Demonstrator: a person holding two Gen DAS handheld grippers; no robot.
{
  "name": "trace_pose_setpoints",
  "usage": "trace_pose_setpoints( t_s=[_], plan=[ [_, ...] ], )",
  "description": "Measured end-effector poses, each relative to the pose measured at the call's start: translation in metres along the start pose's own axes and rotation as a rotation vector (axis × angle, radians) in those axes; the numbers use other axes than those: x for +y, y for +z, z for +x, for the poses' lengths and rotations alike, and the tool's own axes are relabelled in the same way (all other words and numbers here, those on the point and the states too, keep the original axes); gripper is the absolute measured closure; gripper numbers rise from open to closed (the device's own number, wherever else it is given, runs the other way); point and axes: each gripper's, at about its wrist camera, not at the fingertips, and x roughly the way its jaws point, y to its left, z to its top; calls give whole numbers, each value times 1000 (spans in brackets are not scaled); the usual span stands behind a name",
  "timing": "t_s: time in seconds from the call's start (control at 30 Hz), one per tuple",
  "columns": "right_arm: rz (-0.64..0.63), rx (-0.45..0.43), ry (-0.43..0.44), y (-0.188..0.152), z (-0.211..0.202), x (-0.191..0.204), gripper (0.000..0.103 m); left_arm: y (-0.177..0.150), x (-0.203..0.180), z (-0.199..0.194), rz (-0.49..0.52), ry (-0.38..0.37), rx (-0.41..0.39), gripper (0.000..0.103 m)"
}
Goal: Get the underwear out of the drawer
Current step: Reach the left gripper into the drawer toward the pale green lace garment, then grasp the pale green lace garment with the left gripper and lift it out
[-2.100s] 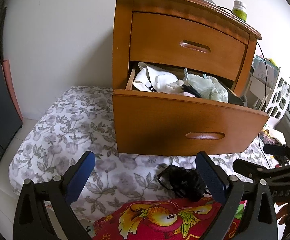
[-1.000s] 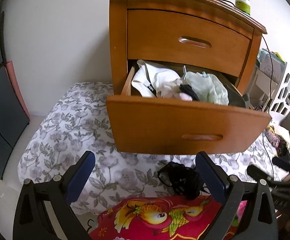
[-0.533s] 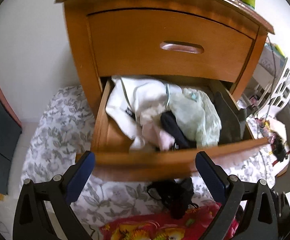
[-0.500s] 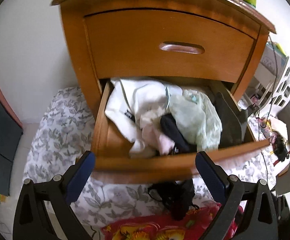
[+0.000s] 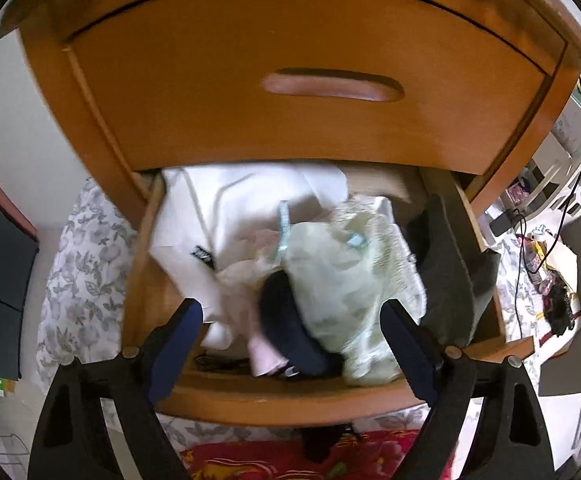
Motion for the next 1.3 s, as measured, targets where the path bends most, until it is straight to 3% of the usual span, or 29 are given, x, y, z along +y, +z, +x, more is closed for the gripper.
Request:
trace_pose_setpoints(
  t_s=[0.4, 0.53, 0.67, 0.8, 0.93, 1.3],
  plan=[
    [-16, 20, 29, -4, 6, 4, 0, 3, -56, 43, 132, 67, 109, 16],
    [-19, 22, 34, -5, 6, 5, 0, 2, -60, 57, 157, 131, 136, 30],
    [-19, 19, 34, -4, 5, 5, 0, -1, -59, 64, 162, 113, 157, 51],
    [-15, 13, 32, -4, 3, 4, 0, -6, -58, 60, 180, 124, 129, 68],
    [-17, 11, 30, -4, 1, 5, 0, -6, -46, 52, 160, 102, 85, 94],
    [-33, 7, 26, -3, -2, 11, 0, 11, -27, -7, 168, 102, -127, 99]
  ],
)
